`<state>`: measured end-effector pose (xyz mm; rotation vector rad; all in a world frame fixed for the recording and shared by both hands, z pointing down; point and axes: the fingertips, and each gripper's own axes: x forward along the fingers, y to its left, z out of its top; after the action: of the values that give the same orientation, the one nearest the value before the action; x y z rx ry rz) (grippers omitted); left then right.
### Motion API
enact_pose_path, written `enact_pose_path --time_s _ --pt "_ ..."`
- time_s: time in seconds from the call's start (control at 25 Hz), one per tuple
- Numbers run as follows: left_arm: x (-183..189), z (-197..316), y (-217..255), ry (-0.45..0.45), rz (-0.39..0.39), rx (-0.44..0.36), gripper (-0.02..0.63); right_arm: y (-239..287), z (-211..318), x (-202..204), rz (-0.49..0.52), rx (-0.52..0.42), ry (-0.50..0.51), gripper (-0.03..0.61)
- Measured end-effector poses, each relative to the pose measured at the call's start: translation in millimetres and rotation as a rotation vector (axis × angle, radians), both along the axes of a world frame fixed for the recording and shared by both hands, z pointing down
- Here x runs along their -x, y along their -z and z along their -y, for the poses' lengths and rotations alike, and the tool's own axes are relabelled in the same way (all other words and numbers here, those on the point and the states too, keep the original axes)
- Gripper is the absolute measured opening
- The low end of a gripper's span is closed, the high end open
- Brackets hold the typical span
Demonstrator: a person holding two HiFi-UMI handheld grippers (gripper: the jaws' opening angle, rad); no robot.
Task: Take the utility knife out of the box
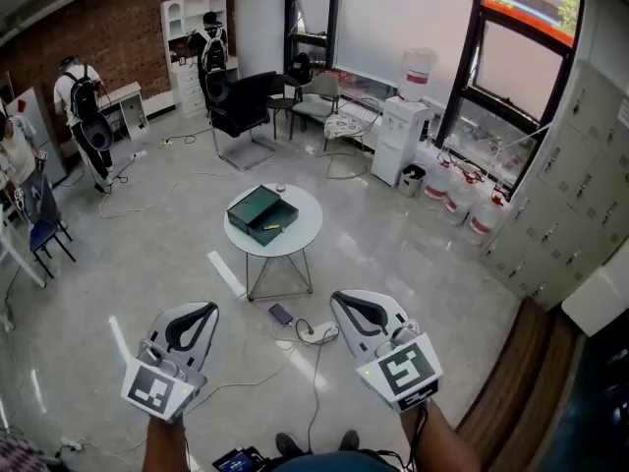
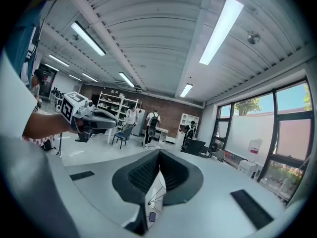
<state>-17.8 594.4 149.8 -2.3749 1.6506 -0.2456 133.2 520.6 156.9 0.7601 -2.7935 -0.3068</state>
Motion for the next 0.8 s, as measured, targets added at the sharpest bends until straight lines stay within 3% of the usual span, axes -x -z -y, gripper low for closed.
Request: enact_pose_path --time_s 0.28,0.8 --pt "18 -1 -8 -0.015 -0.013 0.004 0.018 -3 -2 17 0.037 0.032 -0.019 0.038" --pt "40 5 -17 -0.041 -0.035 0.003 0.018 -3 6 36 0.019 0.026 -0.045 0.038"
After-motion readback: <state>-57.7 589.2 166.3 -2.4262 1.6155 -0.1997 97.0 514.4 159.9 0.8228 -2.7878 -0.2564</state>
